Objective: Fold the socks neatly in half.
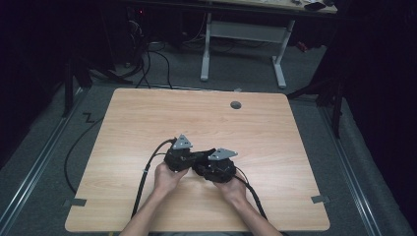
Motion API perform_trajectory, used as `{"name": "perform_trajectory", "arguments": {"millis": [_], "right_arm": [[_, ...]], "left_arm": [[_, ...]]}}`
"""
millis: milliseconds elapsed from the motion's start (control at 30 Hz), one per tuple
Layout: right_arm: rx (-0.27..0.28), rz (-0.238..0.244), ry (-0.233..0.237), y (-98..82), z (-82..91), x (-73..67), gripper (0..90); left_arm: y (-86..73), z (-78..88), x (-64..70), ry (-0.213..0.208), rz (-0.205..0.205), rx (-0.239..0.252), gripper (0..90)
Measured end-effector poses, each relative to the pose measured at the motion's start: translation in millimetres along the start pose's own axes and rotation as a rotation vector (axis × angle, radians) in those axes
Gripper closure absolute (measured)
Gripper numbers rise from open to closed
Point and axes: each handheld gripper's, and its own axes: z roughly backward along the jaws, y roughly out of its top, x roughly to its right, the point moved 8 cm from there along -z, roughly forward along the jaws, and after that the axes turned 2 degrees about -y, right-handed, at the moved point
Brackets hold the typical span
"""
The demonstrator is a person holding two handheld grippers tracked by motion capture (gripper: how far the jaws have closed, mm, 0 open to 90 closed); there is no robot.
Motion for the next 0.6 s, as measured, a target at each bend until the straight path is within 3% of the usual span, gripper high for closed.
{"name": "perform_trajectory", "arguments": {"millis": [133,300,400,500,600], "right_arm": [[-0.006,0.020,-0.015,-2.9,11.0,-4.7,51.0],[-0.064,0.023,-0.040,-11.4,-3.9,-0.4,51.8],[-0.059,-0.004,-0.042,-10.8,-10.3,2.1,52.0],[-0.049,-0.015,-0.051,-9.0,-14.2,3.0,52.1],[-0.050,-0.013,-0.055,-9.2,-14.1,2.1,51.8]], "left_arm": [[1.3,1.0,-1.2,0.003,-0.002,0.010,86.1],[3.8,3.9,2.4,-0.001,-0.005,0.023,86.1],[3.7,5.7,7.4,0.003,-0.017,0.015,86.1],[-7.7,0.5,13.3,0.019,-0.045,-0.021,86.0],[-19.8,-4.8,14.0,0.010,-0.015,-0.015,85.9]]}}
